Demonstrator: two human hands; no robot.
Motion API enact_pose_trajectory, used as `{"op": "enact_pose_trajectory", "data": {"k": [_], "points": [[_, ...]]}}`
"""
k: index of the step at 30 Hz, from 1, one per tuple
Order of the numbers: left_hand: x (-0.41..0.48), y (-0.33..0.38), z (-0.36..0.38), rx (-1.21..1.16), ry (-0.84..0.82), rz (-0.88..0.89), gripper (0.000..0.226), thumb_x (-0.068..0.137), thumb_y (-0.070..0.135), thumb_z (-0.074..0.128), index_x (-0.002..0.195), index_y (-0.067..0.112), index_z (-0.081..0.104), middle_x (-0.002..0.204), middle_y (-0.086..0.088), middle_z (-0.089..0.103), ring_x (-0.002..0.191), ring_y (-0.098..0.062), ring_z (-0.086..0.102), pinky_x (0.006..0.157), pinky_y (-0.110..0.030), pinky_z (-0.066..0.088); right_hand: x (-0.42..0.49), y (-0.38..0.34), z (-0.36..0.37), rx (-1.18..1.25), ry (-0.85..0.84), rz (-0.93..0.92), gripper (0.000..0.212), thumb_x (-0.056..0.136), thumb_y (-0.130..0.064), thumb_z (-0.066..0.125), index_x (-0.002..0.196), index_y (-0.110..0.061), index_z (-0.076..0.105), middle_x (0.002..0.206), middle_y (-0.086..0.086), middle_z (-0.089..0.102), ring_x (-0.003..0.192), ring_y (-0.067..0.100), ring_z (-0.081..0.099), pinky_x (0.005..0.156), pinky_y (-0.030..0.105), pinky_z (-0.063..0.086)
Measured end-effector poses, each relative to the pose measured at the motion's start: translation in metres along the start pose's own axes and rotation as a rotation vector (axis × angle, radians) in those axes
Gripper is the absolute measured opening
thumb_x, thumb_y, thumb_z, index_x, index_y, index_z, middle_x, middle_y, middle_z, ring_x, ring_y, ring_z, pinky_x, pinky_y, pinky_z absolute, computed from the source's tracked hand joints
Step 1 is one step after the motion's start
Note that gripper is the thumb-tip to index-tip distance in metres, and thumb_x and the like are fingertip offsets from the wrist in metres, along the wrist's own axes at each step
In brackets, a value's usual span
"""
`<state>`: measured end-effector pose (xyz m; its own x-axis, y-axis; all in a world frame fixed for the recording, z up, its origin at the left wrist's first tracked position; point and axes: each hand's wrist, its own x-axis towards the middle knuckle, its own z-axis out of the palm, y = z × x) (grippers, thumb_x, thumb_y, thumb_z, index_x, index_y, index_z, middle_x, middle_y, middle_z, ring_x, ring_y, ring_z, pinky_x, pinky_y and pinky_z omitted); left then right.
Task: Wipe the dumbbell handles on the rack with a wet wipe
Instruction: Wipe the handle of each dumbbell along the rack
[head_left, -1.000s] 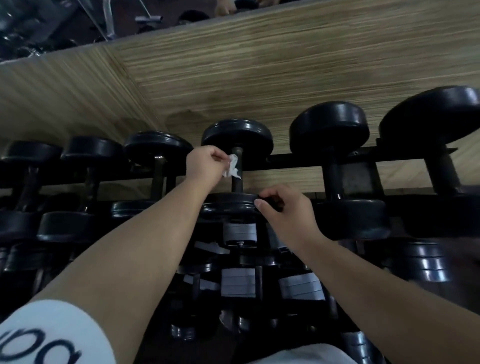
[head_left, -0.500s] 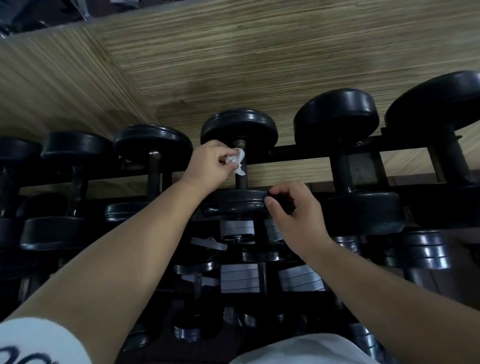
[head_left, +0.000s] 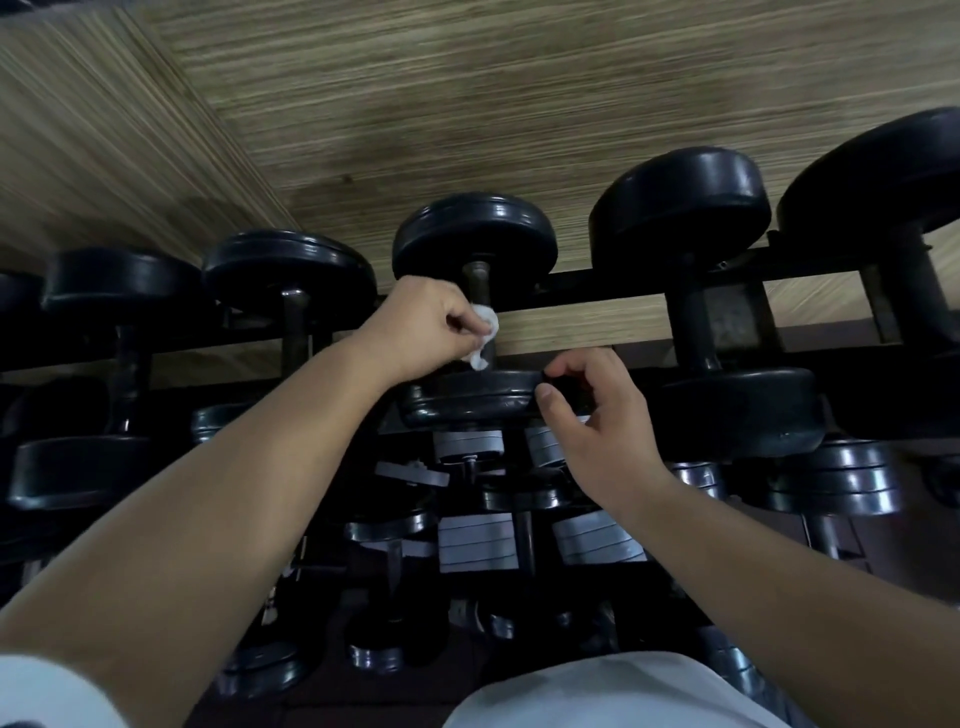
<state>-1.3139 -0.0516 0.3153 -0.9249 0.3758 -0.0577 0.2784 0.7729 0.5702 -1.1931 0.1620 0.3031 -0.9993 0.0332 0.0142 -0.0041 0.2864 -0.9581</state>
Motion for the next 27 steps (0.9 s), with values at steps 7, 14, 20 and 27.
{"op": "enact_pose_trajectory", "data": {"k": [7, 14, 20, 27], "points": [[0.013, 0.006, 0.006, -0.046, 0.165, -0.061, 0.011, 0.085, 0.012, 0.082, 0.096, 0.015, 0.083, 0.091, 0.008, 0.069, 0.08, 0.0, 0.062, 0.076, -0.004, 0.045, 0.006, -0.001, 0.0, 0.011, -0.024, 0.043, 0.015, 0.09, -0.016, 0.066, 0.095, -0.028, 0.058, 0.096, -0.008, 0.054, 0.077, 0.015, 0.055, 0.065, 0.04, 0.053], [0.019, 0.016, -0.002, -0.096, 0.102, -0.267, 0.008, 0.087, 0.019, 0.081, 0.092, 0.024, 0.081, 0.088, 0.016, 0.068, 0.082, 0.003, 0.064, 0.081, -0.009, 0.05, 0.018, 0.002, -0.004, 0.056, -0.114, 0.088, 0.02, 0.087, -0.016, 0.067, 0.088, -0.031, 0.055, 0.089, -0.007, 0.053, 0.073, 0.013, 0.05, 0.063, 0.035, 0.048], [0.003, 0.023, -0.012, -0.176, -0.161, -0.364, 0.011, 0.082, 0.02, 0.086, 0.088, 0.029, 0.083, 0.087, 0.012, 0.075, 0.084, -0.002, 0.072, 0.08, -0.017, 0.056, 0.03, -0.003, -0.01, 0.084, -0.245, 0.158, 0.02, 0.086, -0.011, 0.065, 0.086, -0.029, 0.057, 0.083, -0.008, 0.055, 0.069, 0.012, 0.05, 0.061, 0.031, 0.046], [0.0, 0.041, -0.031, -0.749, -0.011, -0.41, 0.013, 0.083, 0.003, 0.082, 0.089, 0.014, 0.078, 0.085, -0.002, 0.078, 0.083, -0.015, 0.076, 0.072, -0.027, 0.061, 0.069, -0.032, -0.012, 0.175, -0.343, 0.168, 0.036, 0.087, -0.019, 0.075, 0.118, -0.024, 0.057, 0.106, -0.007, 0.066, 0.089, 0.0, 0.067, 0.079, 0.02, 0.053]]}}
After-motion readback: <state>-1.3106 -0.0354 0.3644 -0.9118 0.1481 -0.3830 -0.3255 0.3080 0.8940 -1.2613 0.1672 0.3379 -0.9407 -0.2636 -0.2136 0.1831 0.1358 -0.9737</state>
